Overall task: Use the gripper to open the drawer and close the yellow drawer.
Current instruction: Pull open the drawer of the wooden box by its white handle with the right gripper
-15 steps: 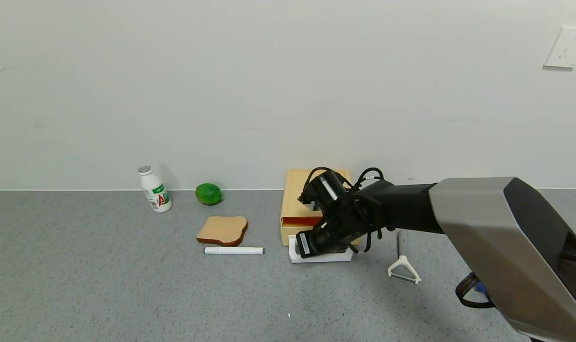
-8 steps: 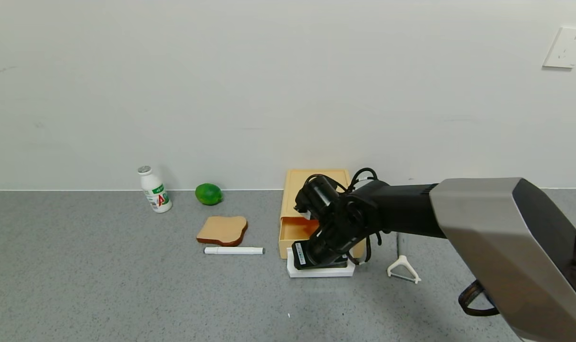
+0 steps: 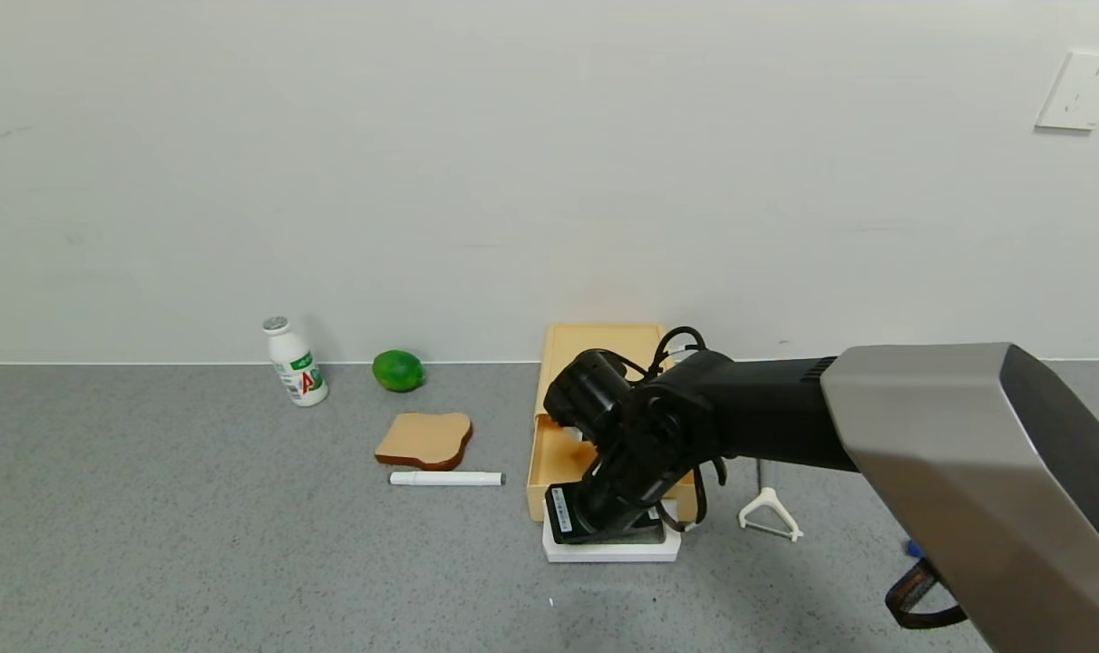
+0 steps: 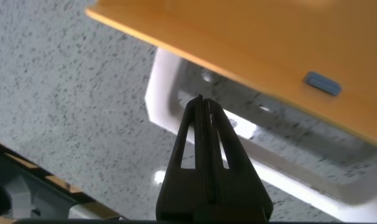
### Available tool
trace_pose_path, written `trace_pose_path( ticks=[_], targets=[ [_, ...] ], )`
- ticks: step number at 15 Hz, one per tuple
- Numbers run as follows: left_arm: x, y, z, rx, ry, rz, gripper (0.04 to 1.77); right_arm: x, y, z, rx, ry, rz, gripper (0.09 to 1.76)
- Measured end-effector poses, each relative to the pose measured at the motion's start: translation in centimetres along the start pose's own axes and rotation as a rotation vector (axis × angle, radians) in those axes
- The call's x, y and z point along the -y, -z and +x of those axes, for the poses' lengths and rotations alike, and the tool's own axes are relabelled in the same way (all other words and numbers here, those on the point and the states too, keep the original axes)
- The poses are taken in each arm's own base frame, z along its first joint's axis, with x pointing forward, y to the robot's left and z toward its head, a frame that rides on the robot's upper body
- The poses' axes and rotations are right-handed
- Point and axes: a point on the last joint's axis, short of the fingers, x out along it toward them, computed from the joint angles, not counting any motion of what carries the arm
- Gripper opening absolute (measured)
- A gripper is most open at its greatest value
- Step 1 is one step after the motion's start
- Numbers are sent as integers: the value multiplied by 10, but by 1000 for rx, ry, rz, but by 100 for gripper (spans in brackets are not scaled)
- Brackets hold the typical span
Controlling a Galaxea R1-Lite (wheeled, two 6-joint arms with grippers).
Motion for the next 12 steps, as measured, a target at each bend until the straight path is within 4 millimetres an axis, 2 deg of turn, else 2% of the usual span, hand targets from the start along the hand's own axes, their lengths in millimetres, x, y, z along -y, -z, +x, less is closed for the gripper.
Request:
trace_pose_path(
  ticks=[12],
  targets=[
    [0,0,0,0,0,0,172,-22,40,-4,-90,27,46,12]
  ],
)
